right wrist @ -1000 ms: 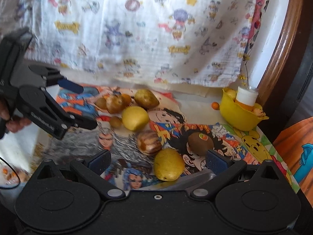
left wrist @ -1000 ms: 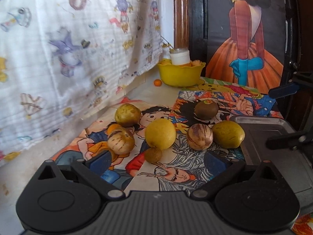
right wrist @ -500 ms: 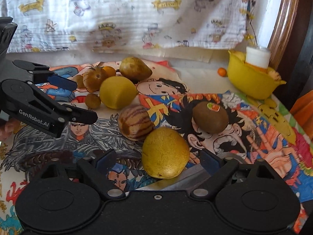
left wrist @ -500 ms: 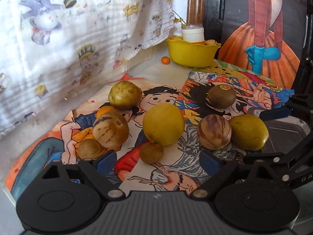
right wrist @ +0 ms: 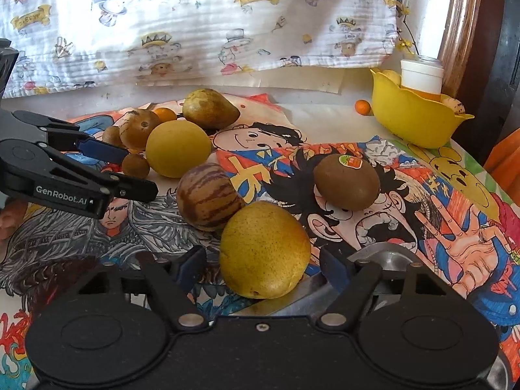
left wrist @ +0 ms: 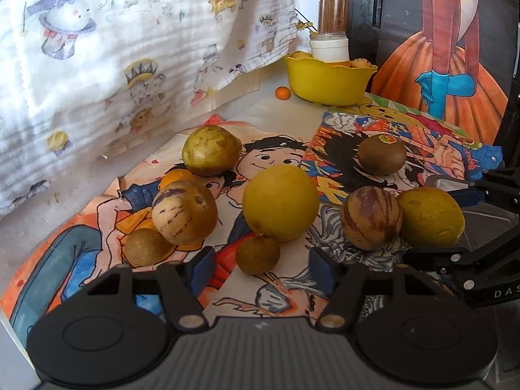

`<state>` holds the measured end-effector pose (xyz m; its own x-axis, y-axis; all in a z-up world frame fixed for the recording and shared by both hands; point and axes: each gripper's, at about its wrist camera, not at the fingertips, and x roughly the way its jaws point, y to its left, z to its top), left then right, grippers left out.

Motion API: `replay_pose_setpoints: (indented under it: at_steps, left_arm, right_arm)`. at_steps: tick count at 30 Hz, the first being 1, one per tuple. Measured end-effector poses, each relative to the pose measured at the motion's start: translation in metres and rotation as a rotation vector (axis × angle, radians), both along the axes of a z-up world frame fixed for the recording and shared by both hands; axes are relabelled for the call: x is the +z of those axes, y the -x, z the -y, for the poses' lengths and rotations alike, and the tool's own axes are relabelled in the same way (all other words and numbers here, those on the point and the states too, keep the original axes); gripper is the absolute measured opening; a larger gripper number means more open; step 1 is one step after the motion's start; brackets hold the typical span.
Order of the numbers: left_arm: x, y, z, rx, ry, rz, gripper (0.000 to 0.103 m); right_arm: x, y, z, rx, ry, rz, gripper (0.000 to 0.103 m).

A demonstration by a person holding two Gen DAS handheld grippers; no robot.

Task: Organize fruits
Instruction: 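Reach left gripper to a small brown fruit while right gripper reaches a yellow pear, then close left gripper on the small brown fruit while right gripper closes on the pear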

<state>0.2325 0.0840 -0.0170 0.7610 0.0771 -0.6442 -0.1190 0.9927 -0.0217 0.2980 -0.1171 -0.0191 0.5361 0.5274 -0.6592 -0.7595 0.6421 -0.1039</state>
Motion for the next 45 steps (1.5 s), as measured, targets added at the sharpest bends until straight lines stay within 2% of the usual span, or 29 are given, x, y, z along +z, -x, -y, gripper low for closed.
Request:
replay_pose_setpoints:
  at_steps: [5, 11, 13, 18, 26, 45]
  left_arm:
    - [0.001, -0.001, 0.000, 0.006, 0.008, 0.002, 0.047]
    - [0.001, -0.001, 0.001, 0.026, 0.006, 0.001, 0.032]
    - [0.002, -0.001, 0.001, 0.037, 0.008, -0.001, 0.032]
    - [0.003, -0.001, 0.003, 0.050, 0.014, -0.006, 0.031]
    - [0.009, 0.004, 0.017, 0.007, 0.060, -0.004, 0.031]
    - [0.034, 0.015, 0.055, -0.034, 0.067, 0.045, 0.031]
  right_arm:
    - [-0.001, 0.000, -0.001, -0.003, -0.012, -0.013, 0.067]
    - [-0.001, 0.000, 0.000, -0.016, -0.017, -0.007, 0.060]
    - [-0.001, -0.001, 0.001, -0.024, -0.020, -0.006, 0.057]
    - [0.000, -0.001, 0.002, -0.029, -0.032, -0.014, 0.057]
    - [0.007, 0.003, 0.009, -0.022, -0.076, -0.042, 0.056]
    - [0.026, 0.028, 0.054, -0.052, -0.229, -0.033, 0.056]
